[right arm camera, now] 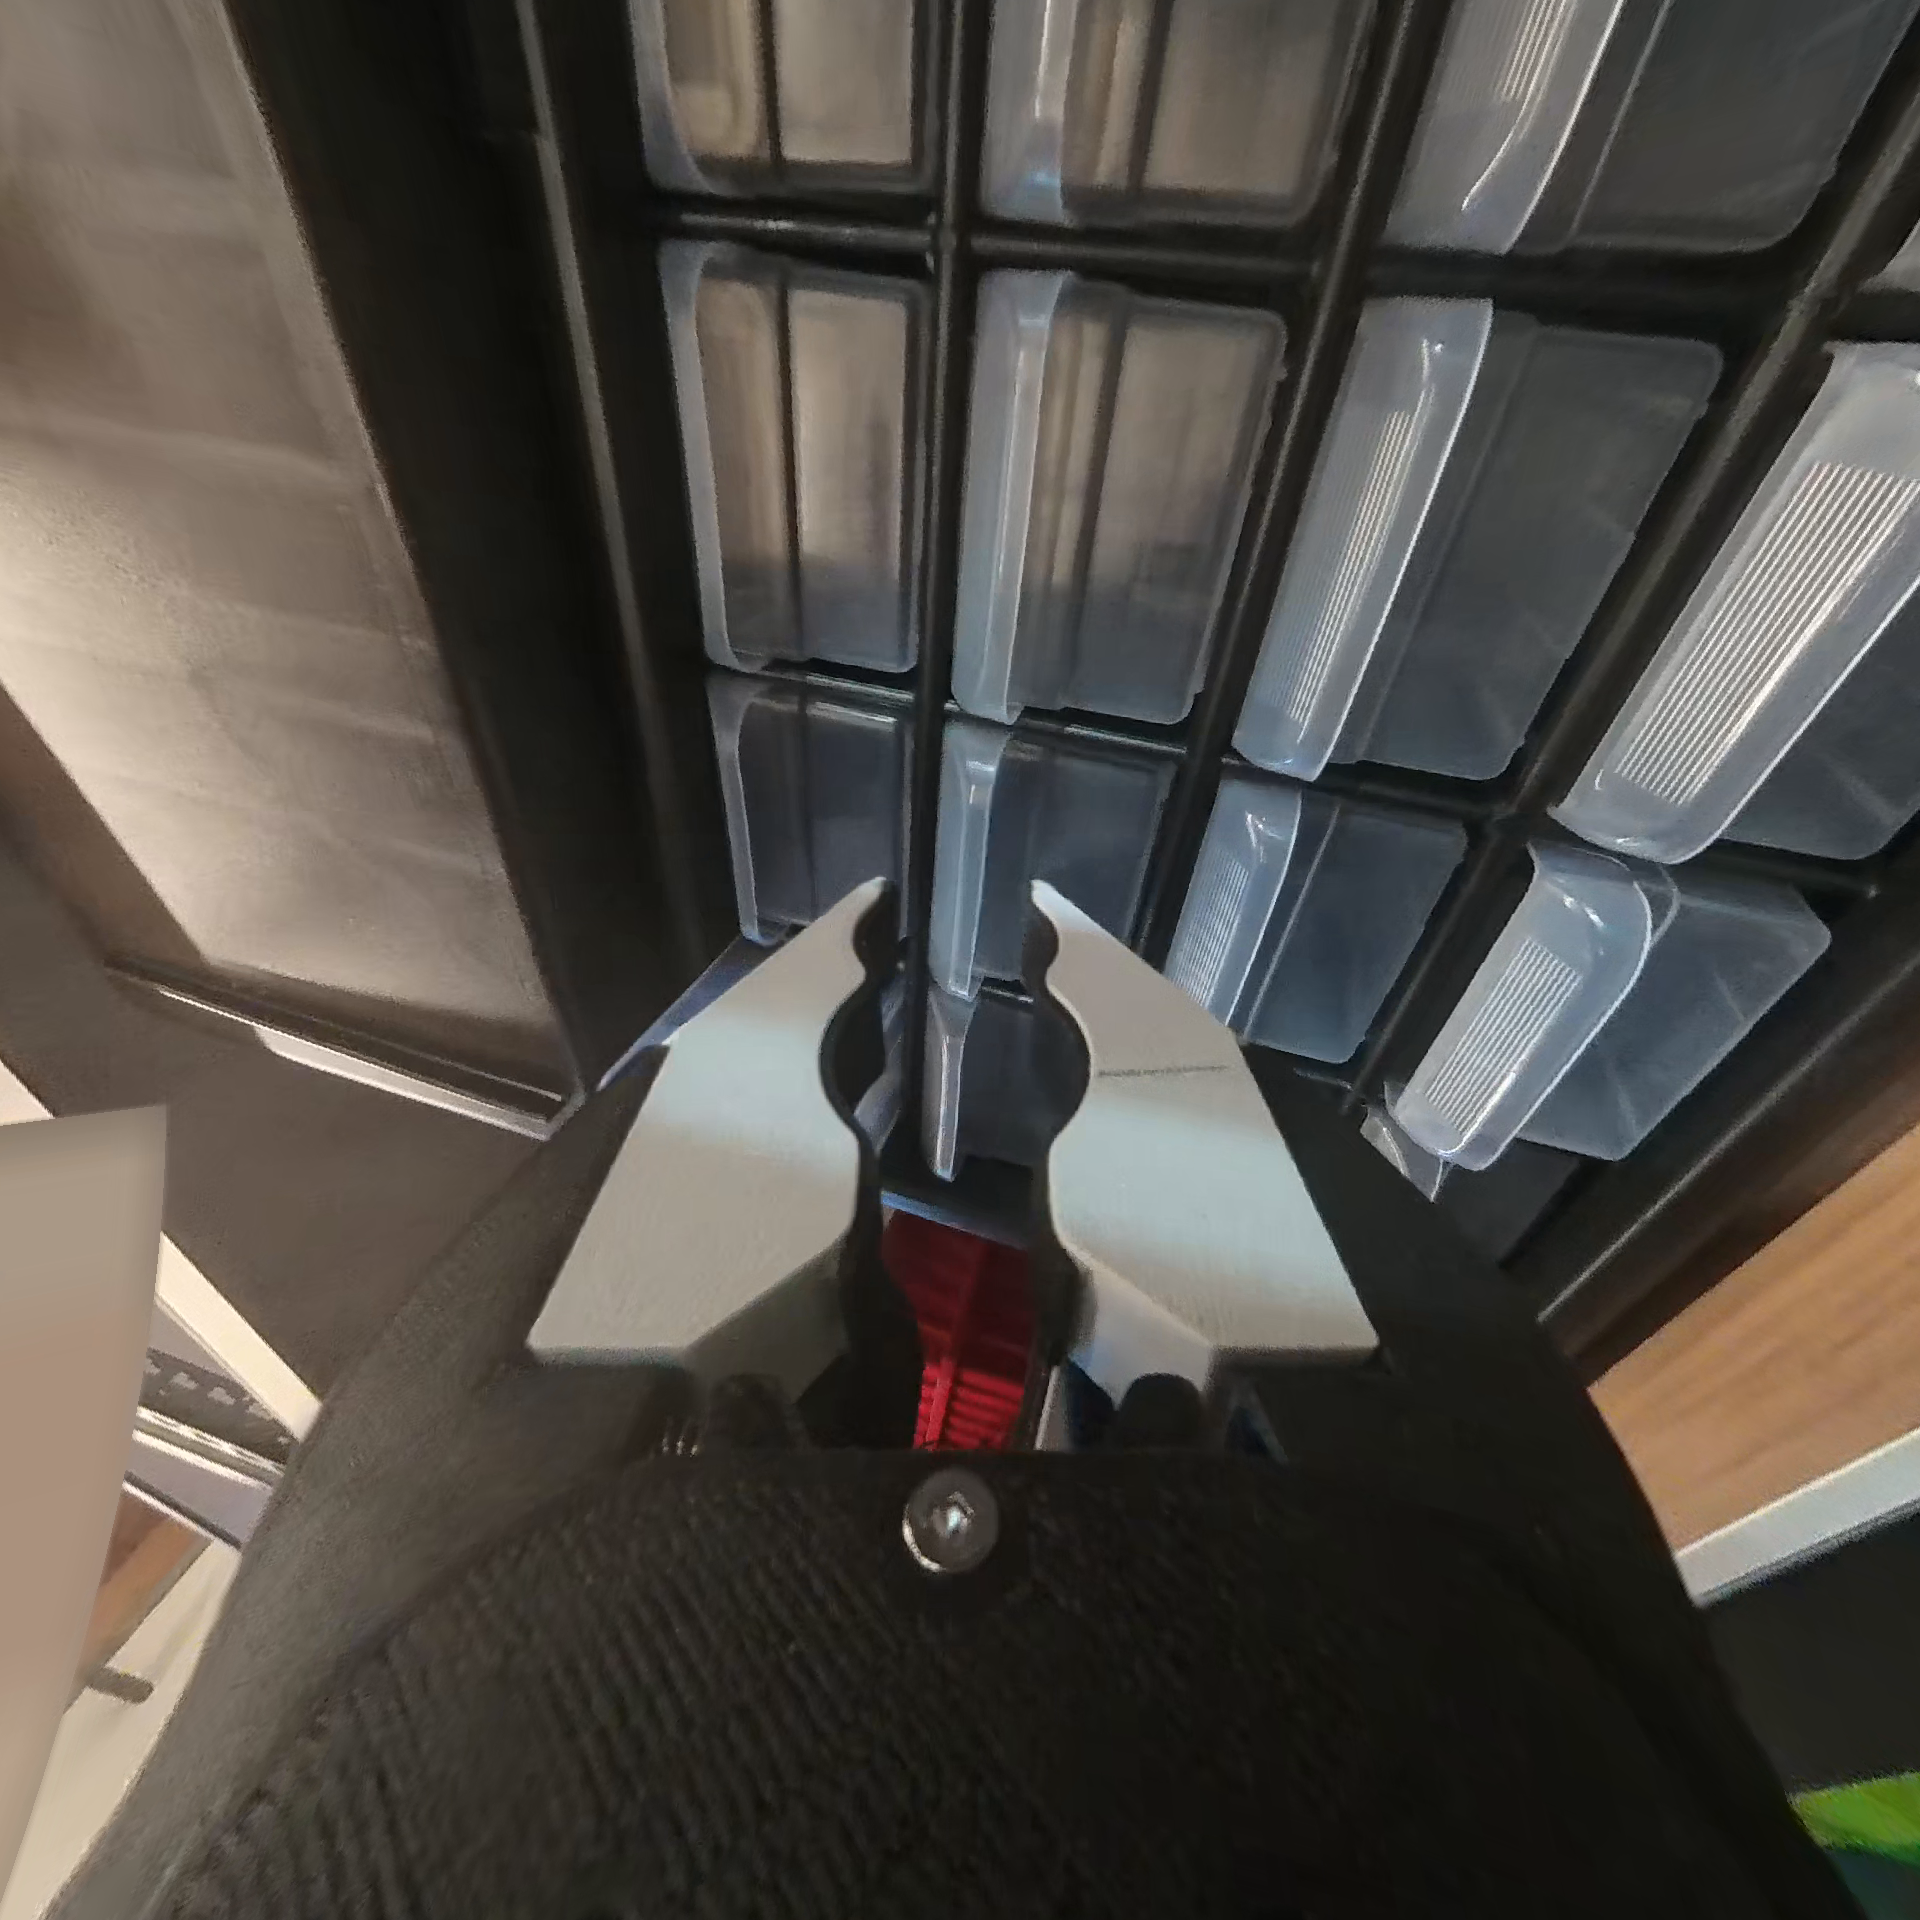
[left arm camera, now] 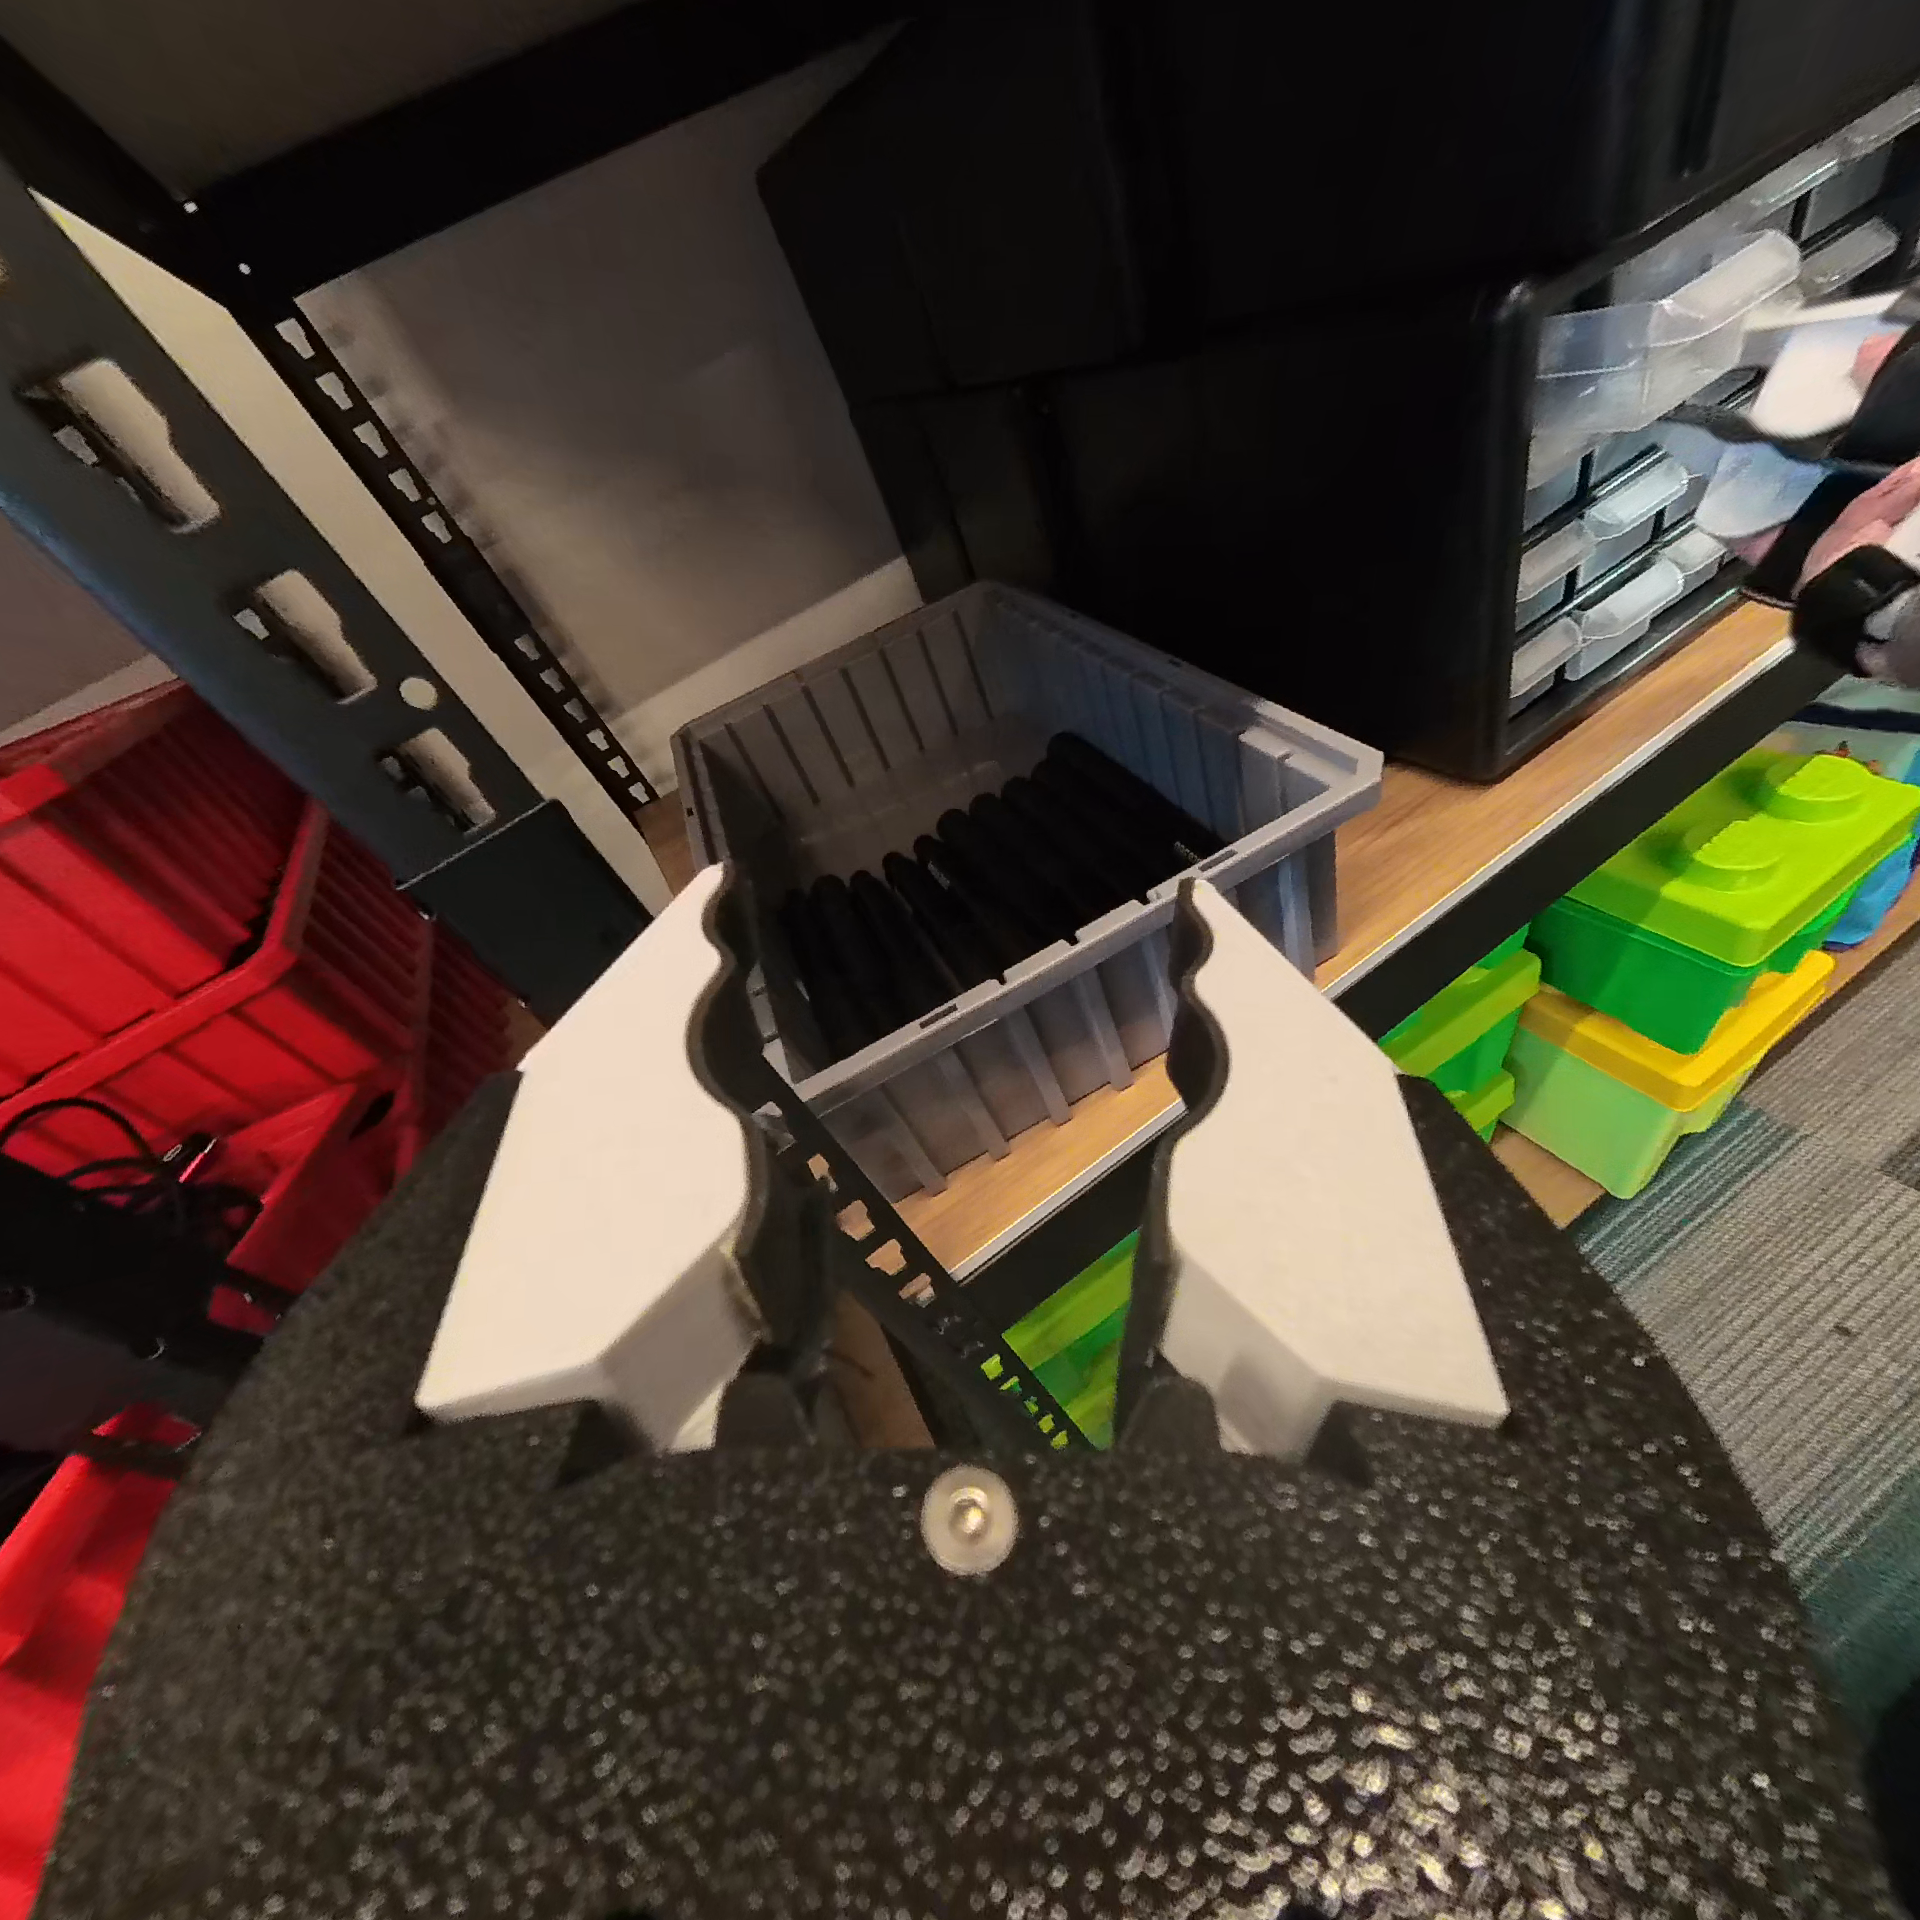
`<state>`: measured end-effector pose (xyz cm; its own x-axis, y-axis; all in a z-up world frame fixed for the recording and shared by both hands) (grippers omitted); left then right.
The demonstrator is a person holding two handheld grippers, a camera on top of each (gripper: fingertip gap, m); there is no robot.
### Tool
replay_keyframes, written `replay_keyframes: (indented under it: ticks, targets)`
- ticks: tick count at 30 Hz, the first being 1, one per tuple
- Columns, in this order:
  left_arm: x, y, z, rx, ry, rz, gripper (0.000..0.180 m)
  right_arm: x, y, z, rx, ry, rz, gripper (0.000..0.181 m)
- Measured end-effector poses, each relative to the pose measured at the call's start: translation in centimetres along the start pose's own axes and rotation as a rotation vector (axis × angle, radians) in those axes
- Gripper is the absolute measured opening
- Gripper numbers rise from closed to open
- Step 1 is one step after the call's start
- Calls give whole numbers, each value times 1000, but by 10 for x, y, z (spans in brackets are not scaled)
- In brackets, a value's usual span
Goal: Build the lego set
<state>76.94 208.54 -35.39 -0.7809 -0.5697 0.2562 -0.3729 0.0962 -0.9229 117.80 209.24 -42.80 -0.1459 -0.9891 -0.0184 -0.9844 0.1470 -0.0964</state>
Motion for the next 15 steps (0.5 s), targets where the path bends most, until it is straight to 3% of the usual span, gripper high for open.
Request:
replay_keyframes:
  ticks: [2,11,15]
  targets:
    - [1,0,1,2,0,-2,78,1,-1,0,-4,-22,7,6]
    - [1,-3,5,-2,2,0,78,38,5,-1,-5,-73,11,3]
    - [-2,-4,6,11,0,1,78,57,-3,-6,-11,-117,72,38]
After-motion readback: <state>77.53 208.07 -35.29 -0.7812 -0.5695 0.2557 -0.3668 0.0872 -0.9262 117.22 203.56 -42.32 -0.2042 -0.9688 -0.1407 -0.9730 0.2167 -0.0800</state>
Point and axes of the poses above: each gripper's, where its closed fingertips meet, x back along the fingers, y out of its underside, z = x × y across the jaws, the point moved 3 cm from there along x, back along the fingers, and after that the axes turned 15 degrees about y, right-handed, at the moved point
